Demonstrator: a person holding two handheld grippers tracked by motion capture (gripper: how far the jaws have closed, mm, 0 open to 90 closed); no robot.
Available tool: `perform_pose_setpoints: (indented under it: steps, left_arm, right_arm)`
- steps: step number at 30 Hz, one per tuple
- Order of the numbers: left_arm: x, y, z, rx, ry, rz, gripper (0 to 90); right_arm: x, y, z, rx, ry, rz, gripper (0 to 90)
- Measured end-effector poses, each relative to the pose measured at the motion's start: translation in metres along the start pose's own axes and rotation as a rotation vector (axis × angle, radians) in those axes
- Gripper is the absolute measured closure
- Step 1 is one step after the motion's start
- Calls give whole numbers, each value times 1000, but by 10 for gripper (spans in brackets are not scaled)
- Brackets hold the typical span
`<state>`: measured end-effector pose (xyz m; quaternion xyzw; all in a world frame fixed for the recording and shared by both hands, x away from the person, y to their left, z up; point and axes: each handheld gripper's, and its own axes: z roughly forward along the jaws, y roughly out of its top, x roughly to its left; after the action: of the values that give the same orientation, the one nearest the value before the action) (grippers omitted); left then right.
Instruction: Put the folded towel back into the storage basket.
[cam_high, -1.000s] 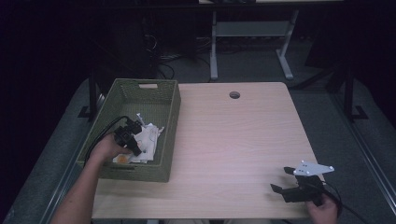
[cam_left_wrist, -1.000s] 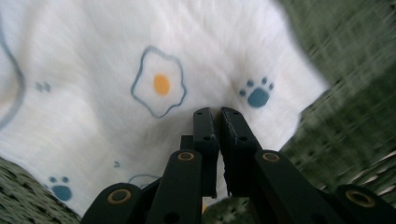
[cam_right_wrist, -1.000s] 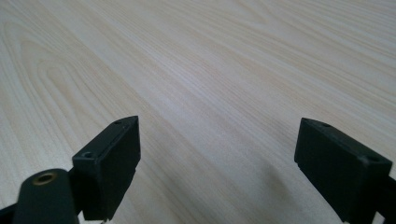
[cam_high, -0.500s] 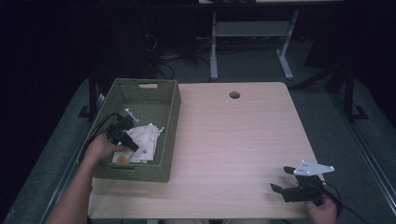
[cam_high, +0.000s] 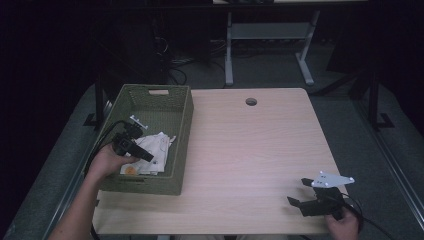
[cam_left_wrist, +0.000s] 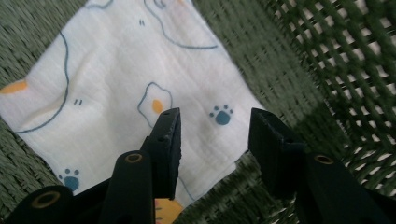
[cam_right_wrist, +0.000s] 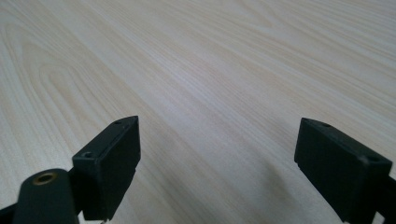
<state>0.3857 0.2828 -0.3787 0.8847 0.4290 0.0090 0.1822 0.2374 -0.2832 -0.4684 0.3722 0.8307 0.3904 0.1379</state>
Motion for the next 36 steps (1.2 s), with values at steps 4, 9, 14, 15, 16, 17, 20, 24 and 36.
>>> perform_pose_setpoints:
  steps: [4, 9, 14, 15, 16, 17, 20, 24, 36]
  left_arm:
    - [-1, -1, -5, -49, 19, -56, 506]
    - [-4, -1, -14, -145, -16, -97, 487]
    - [-8, -3, -19, -208, -6, -118, 496]
    - [-8, -4, -19, -224, -8, -127, 496]
    - [-8, -6, -20, -244, -14, -139, 494]
    - [-9, -7, -21, -262, -17, -147, 490]
    - [-13, -12, -28, -343, -28, -173, 484]
    - [-17, -13, -32, -365, -36, -171, 481]
    - [-41, -11, -33, -422, -40, -125, 442]
  right_arm:
    - [0, 0, -1, -6, 5, 0, 140]
    - [-2, 1, 0, -10, 7, 5, 140]
    - [-4, 2, 1, -18, 6, 6, 140]
    - [-4, 2, 1, -19, 4, 8, 140]
    - [-5, 2, 1, -19, 3, 11, 140]
    - [-5, 2, 1, -18, 5, 11, 140]
    - [-5, 2, 1, -17, 10, 11, 140]
    - [-5, 3, 1, -18, 13, 8, 140]
    - [3, 3, -3, -32, 19, -4, 141]
